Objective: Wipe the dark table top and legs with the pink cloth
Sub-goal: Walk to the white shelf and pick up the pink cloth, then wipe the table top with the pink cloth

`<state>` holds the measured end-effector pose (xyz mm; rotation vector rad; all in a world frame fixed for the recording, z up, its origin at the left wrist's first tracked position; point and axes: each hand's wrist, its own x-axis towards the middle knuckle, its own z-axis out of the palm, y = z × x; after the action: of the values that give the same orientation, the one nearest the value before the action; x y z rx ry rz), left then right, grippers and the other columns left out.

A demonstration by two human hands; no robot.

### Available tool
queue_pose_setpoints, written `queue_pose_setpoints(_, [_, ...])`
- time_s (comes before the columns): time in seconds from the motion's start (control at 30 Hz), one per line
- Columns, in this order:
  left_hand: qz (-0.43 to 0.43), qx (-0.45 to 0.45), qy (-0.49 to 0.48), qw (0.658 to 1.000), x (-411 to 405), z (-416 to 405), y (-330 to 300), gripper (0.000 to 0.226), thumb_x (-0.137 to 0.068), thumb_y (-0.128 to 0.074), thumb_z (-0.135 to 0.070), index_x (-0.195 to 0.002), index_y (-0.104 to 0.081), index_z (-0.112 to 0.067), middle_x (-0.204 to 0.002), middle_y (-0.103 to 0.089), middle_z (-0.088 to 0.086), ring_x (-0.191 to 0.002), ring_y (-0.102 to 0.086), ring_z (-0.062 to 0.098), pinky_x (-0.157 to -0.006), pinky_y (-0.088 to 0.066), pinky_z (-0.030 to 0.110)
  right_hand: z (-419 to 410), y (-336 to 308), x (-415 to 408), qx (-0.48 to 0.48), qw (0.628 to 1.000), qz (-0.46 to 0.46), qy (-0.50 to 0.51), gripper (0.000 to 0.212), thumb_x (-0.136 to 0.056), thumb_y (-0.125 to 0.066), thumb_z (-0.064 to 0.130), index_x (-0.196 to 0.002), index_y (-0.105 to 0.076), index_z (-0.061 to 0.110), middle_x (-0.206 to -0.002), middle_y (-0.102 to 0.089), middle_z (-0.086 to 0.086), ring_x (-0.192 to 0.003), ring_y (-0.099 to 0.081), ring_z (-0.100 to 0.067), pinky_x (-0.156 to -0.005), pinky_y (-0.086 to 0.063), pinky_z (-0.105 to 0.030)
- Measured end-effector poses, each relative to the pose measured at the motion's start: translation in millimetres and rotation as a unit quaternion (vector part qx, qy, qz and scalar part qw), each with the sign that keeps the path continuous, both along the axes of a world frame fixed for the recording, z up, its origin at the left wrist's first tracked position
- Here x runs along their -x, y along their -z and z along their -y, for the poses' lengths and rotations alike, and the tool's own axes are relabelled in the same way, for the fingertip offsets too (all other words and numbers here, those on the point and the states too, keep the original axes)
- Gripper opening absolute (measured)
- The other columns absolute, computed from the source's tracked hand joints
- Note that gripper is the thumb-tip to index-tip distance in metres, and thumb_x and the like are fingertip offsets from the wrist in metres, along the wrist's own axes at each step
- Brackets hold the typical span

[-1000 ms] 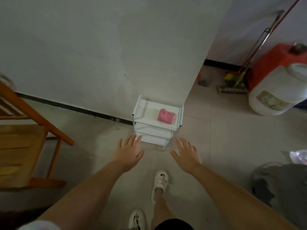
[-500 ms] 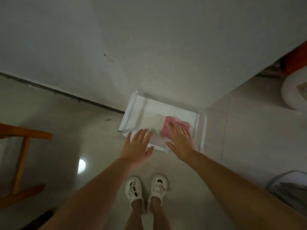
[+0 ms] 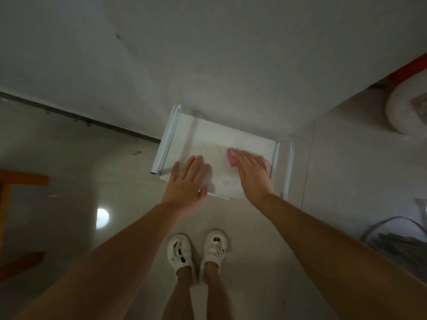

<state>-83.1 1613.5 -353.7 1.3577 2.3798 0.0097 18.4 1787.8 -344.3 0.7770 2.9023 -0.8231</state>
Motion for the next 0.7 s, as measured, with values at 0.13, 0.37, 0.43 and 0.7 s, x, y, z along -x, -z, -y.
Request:
queue_pose_setpoints(0.13, [0.016, -0.004, -0.008, 1.0, -11.5, 25.3, -58.1, 0.08, -0.077, 0.014, -0.05, -0.147, -0.002, -0.016, -0.155, 0.005, 0.008, -0.143, 0.006, 0.024, -0.112, 0.009, 0.044, 8.0, -53.2, -6.3, -0.016, 0.998, 0.045, -0.044, 0.042, -0.102, -0.034, 0.018, -0.143, -0.038, 0.027, -0.147, -0.041, 0.011, -0.14, -0.029, -0.014, -0.117, -0.019, -0.044])
queue_pose_setpoints(0.37, [0.046, 0.011, -0.169, 0.984, -75.8, 113.5, -158.8, 0.081, -0.077, 0.01, -0.053, -0.147, -0.007, -0.017, -0.156, -0.007, 0.009, -0.143, -0.004, 0.024, -0.113, -0.002, 0.046, 62.2, -130.2, -17.9, 0.07, 0.985, 0.012, -0.155, 0.041, -0.095, -0.048, 0.003, -0.133, -0.048, 0.021, -0.137, -0.05, 0.012, -0.127, -0.044, -0.008, -0.109, -0.037, -0.033])
queue_pose_setpoints(0.43, [0.031, 0.009, -0.227, 0.973, -100.0, 139.8, -173.8, 0.073, -0.085, -0.001, -0.051, -0.143, -0.025, -0.013, -0.148, -0.031, 0.015, -0.136, -0.03, 0.03, -0.108, -0.022, 0.052, 79.9, -143.3, -20.9, 0.071, 0.972, 0.004, -0.224, 0.052, -0.092, -0.052, -0.002, -0.137, -0.045, 0.023, -0.14, -0.047, 0.01, -0.129, -0.043, -0.01, -0.109, -0.037, -0.033])
queue_pose_setpoints(0.7, [-0.008, -0.019, -0.525, 0.851, -265.2, 204.2, -209.9, 0.08, -0.079, -0.002, -0.055, -0.143, -0.029, -0.015, -0.15, -0.028, 0.01, -0.139, -0.025, 0.026, -0.111, -0.013, 0.05, 159.8, -207.7, -65.2, 0.165, 0.869, -0.054, -0.462, 0.028, -0.095, -0.047, 0.013, -0.115, -0.065, 0.005, -0.115, -0.065, -0.005, -0.107, -0.056, -0.014, -0.097, -0.031, -0.004])
